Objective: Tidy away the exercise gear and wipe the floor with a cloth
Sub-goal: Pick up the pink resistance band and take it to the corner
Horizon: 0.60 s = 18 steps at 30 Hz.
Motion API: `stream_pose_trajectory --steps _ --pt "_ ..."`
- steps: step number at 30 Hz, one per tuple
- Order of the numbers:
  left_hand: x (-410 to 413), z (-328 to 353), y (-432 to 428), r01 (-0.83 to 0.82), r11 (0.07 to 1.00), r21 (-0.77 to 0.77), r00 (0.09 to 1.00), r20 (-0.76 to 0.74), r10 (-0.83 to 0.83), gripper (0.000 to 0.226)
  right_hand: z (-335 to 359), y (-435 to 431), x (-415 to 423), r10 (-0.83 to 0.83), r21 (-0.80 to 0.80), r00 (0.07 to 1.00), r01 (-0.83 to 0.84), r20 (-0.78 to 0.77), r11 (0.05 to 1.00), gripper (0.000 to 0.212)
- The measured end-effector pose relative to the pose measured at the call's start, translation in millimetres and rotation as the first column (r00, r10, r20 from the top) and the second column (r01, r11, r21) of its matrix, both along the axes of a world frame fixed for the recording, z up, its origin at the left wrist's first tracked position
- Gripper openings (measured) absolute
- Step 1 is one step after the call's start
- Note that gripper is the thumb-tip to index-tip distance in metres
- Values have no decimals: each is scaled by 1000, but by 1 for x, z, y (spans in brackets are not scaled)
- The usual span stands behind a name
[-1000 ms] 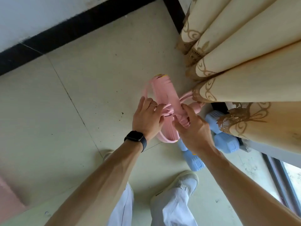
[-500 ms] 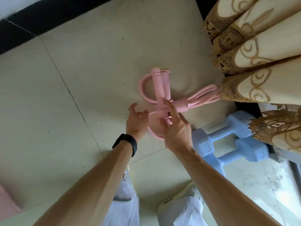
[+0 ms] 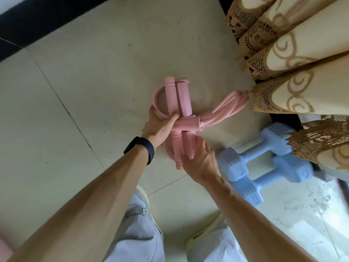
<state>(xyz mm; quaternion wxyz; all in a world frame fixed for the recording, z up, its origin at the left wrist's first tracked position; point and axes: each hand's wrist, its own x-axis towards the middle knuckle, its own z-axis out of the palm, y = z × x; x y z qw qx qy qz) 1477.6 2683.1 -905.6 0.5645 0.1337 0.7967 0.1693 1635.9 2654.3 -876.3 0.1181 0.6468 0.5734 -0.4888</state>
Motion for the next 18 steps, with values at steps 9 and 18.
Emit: stream_pose_trajectory --steps 9,18 --pt "1 6 44 -112 990 90 991 85 104 76 -7 59 -4 50 116 999 -52 18 992 102" --pt "98 3 69 -243 968 62 940 259 220 94 2 102 97 -10 84 995 1 104 996 74"
